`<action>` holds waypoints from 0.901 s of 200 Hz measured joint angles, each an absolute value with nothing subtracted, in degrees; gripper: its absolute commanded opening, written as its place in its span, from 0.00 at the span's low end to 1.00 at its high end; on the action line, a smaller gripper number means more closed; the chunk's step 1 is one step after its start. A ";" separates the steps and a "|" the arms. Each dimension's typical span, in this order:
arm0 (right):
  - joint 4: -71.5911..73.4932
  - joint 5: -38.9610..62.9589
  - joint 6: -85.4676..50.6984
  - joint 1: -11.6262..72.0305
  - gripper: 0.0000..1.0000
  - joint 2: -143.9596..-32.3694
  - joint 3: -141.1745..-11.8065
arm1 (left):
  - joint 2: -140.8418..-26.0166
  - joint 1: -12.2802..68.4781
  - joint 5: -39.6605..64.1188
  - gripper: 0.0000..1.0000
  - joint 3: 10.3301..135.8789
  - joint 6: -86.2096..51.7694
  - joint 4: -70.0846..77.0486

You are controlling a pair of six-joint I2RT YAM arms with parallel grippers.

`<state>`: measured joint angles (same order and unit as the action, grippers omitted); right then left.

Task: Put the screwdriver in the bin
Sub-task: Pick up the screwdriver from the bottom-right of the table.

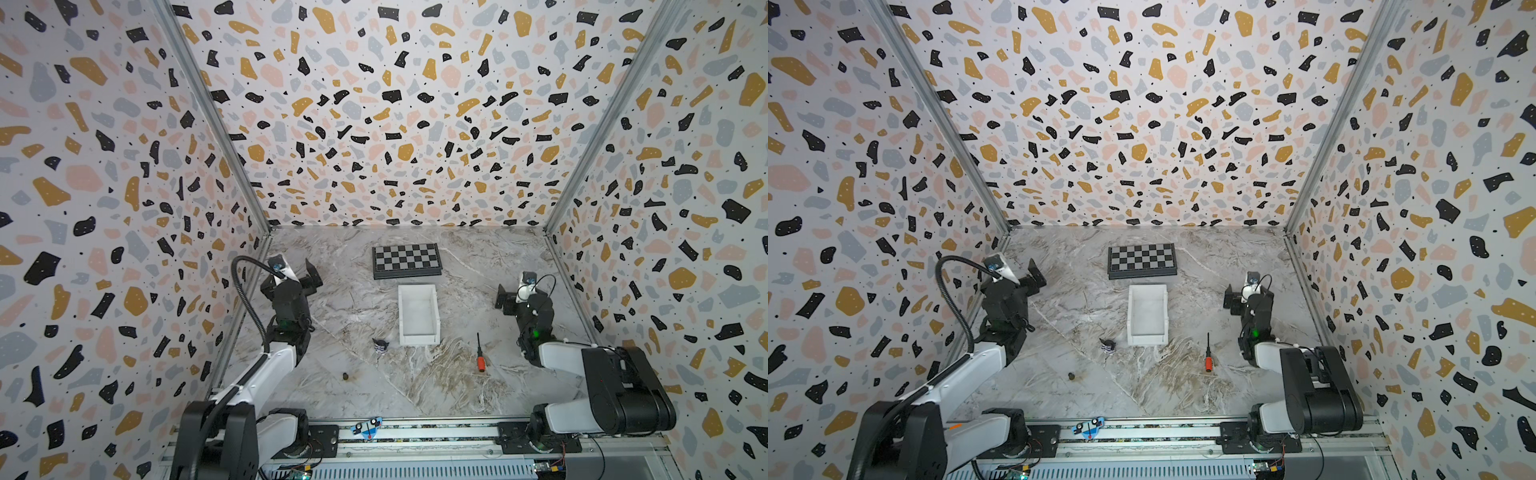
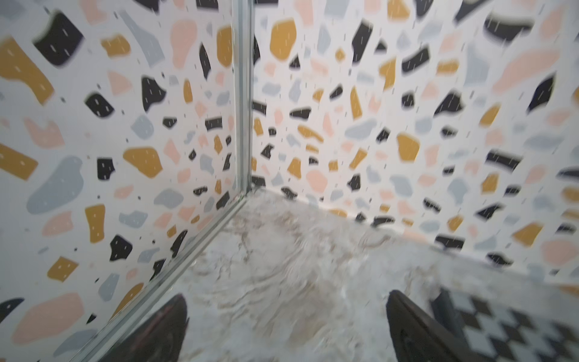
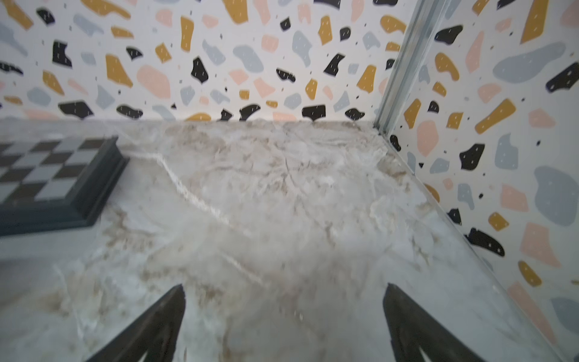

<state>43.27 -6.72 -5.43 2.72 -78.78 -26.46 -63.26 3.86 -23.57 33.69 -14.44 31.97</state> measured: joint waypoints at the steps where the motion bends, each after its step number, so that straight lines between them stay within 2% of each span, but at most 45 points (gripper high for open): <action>1: 42.76 -6.55 -5.56 2.61 0.99 -78.67 -26.87 | -63.16 3.86 -23.57 1.00 34.02 -14.52 31.70; 41: 22.44 0.80 -11.86 0.08 0.99 -70.02 -43.00 | -62.98 3.84 -20.27 1.00 50.15 -22.39 22.59; 78: 5.45 4.67 -15.44 0.80 0.99 -70.32 -52.73 | -73.38 3.97 -10.70 1.00 60.82 -23.44 12.71; 106: -3.29 6.68 -16.53 3.01 0.99 -70.52 -52.14 | -79.53 6.24 -7.11 1.00 61.34 -21.02 6.76; 140: -11.22 6.26 -19.77 9.41 0.99 -70.30 -49.10 | -81.43 10.22 -6.22 1.00 59.57 -17.69 1.74; 180: -16.71 5.67 -25.98 17.82 1.00 -70.00 -39.44 | -81.80 13.02 -6.57 1.00 59.57 -14.96 0.43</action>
<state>-16.71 5.67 -25.98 17.82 -70.00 -39.44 -81.80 13.02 -6.57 59.57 -14.96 0.43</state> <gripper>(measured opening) 0.995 0.999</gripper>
